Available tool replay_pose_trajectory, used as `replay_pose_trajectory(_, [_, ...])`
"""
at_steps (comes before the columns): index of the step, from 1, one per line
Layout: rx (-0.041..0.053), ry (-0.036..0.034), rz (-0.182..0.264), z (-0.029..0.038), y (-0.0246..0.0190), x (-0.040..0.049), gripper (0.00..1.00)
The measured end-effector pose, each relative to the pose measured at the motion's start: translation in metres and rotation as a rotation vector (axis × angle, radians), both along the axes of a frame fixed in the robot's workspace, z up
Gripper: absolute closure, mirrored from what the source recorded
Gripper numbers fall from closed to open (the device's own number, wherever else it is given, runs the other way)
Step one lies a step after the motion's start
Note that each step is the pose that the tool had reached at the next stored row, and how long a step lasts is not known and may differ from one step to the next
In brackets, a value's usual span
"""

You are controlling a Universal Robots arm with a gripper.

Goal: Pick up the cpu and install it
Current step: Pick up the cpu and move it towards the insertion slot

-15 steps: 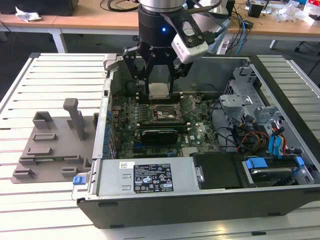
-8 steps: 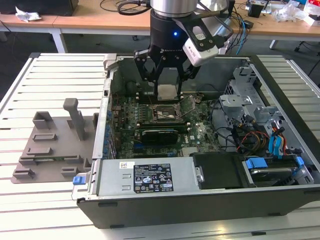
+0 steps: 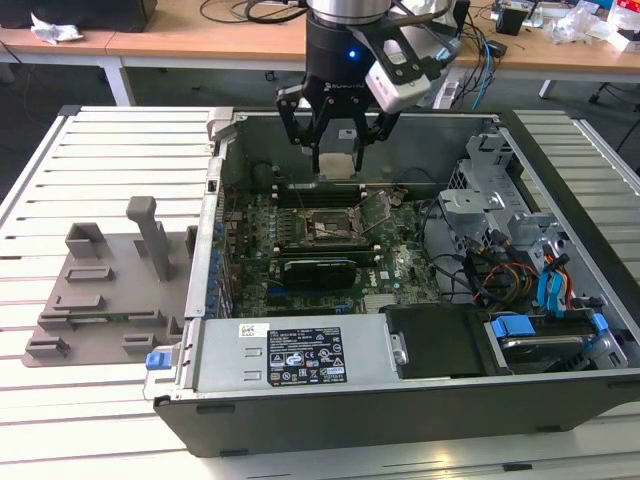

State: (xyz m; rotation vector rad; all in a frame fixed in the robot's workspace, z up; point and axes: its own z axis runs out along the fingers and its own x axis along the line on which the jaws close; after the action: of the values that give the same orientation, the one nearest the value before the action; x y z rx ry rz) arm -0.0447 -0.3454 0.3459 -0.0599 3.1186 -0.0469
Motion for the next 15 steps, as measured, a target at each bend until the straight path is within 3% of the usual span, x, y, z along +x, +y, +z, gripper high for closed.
replay_pose_trajectory(3, [0.0, 0.0, 0.0, -0.0016, 0.0064, 0.001, 0.45])
replay_pose_trajectory(15, [0.0, 0.0, 0.0, -0.0151, 0.0071, 0.0032, 0.45])
